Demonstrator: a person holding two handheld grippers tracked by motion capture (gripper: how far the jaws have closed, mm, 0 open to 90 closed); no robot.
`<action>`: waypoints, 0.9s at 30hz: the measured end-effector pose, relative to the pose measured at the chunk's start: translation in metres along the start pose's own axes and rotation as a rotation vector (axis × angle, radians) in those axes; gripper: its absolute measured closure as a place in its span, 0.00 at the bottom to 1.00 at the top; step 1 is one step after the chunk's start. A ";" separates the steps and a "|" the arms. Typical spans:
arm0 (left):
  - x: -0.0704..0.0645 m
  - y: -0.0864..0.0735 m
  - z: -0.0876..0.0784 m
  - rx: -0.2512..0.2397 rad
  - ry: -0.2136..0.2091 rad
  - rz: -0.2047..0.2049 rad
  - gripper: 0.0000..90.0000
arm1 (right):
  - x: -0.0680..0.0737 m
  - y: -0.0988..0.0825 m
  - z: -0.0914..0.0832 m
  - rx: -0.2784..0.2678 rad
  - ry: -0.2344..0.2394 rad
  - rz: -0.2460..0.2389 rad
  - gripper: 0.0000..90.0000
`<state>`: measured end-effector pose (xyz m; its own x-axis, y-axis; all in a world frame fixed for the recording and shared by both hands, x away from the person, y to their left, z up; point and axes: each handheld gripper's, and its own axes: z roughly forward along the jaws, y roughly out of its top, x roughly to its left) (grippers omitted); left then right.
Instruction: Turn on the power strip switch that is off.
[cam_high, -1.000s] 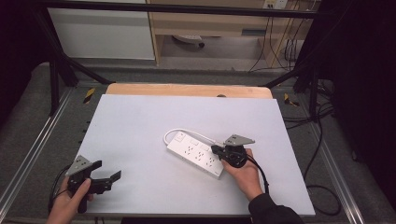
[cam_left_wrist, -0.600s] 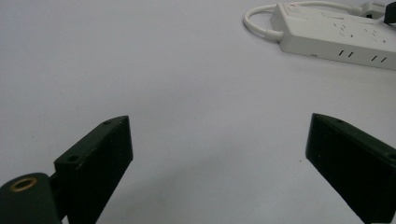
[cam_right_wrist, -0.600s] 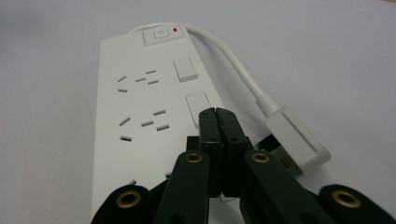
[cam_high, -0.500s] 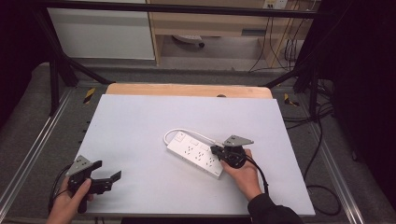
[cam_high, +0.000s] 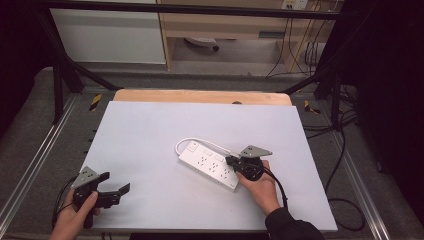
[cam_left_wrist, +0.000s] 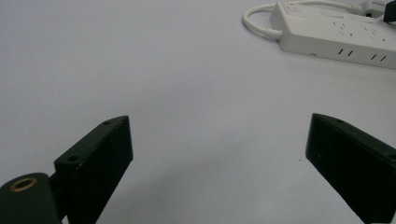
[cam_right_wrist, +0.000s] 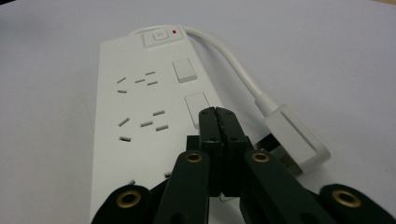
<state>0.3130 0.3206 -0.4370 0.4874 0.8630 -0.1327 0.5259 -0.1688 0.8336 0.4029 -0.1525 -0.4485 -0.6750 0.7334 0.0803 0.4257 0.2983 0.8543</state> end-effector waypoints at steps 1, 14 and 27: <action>0.000 0.000 0.000 0.000 0.000 0.000 0.08 | 0.000 0.000 0.000 0.000 0.000 0.001 1.00; 0.000 0.000 0.000 0.000 -0.001 0.000 0.08 | 0.000 0.000 0.000 0.000 -0.001 0.002 1.00; 0.000 0.000 0.000 0.001 -0.002 -0.001 0.08 | -0.001 0.000 0.002 0.015 0.001 0.007 1.00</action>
<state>0.3131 0.3207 -0.4372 0.4883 0.8623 -0.1340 0.5267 -0.1688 0.8331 0.4050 -0.1514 -0.4493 -0.6728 0.7348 0.0865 0.4393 0.3027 0.8458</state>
